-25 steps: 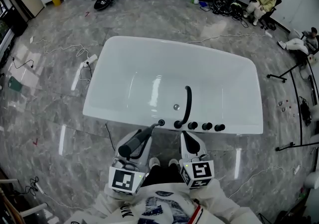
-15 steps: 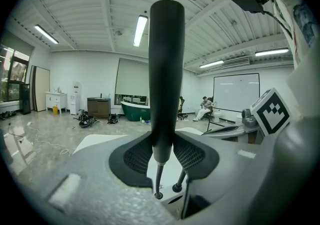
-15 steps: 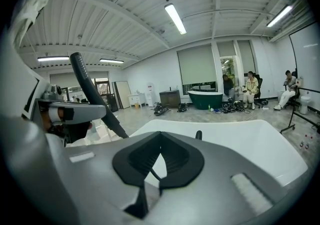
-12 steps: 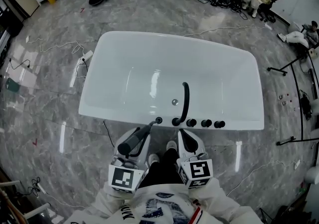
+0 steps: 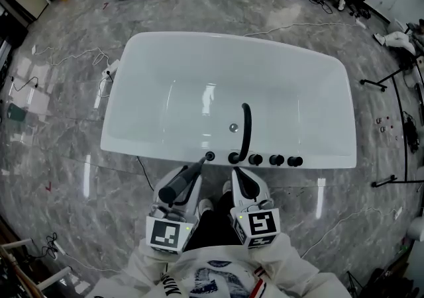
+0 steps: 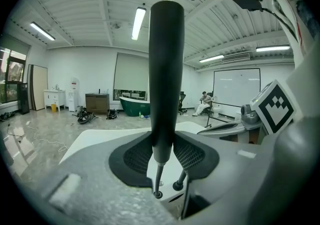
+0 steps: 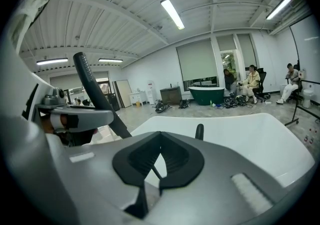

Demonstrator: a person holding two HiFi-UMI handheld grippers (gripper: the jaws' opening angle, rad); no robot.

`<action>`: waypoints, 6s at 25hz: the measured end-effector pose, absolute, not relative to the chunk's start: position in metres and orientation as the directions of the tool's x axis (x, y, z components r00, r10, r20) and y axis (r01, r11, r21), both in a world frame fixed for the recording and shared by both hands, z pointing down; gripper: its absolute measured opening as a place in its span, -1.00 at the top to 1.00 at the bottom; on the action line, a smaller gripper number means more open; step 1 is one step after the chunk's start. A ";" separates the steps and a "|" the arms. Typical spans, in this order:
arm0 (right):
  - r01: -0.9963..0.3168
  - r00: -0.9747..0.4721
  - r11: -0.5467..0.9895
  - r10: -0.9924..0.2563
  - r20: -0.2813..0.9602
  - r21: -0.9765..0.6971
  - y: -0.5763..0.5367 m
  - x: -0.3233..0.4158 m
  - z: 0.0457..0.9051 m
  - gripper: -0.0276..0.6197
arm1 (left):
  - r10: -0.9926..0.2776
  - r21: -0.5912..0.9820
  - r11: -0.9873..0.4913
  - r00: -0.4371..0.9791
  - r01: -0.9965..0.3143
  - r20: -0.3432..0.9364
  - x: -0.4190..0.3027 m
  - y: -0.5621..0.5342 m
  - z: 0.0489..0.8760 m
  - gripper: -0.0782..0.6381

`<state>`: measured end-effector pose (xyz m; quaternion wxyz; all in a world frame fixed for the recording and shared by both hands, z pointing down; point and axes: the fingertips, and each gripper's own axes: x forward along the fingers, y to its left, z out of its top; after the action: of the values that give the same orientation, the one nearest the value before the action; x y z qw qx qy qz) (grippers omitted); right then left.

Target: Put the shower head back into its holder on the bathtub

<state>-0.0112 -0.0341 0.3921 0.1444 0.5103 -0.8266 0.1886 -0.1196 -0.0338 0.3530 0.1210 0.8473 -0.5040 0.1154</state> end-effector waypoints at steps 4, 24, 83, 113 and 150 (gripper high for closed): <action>-0.898 -0.438 0.407 -0.783 0.443 -0.169 -0.038 -0.011 0.404 0.90 | -0.822 0.097 -0.468 0.473 -0.879 0.319 -0.115 -0.039 0.368 0.39; -0.897 -0.442 0.382 -0.756 0.484 -0.223 -0.046 -0.011 0.465 0.90 | -0.782 0.105 -0.483 0.482 -0.869 0.395 -0.099 -0.054 0.437 0.39; -0.901 -0.434 0.328 -0.658 0.615 -0.284 -0.022 0.005 0.607 0.90 | -0.677 0.076 -0.489 0.434 -0.869 0.594 -0.083 -0.072 0.668 0.40; -0.901 -0.433 0.316 -0.635 0.640 -0.297 -0.029 0.015 0.622 0.90 | -0.637 0.069 -0.497 0.418 -0.865 0.647 -0.076 -0.079 0.703 0.39; -0.892 -0.450 0.349 -0.622 0.641 -0.287 -0.025 0.007 0.621 0.90 | -0.642 0.077 -0.458 0.390 -0.885 0.660 -0.082 -0.064 0.711 0.37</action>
<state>0.0065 -0.0255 0.6205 0.2164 0.4777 -0.7923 0.3116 -0.0819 -0.0639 0.7106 0.2148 0.8055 -0.4740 0.2834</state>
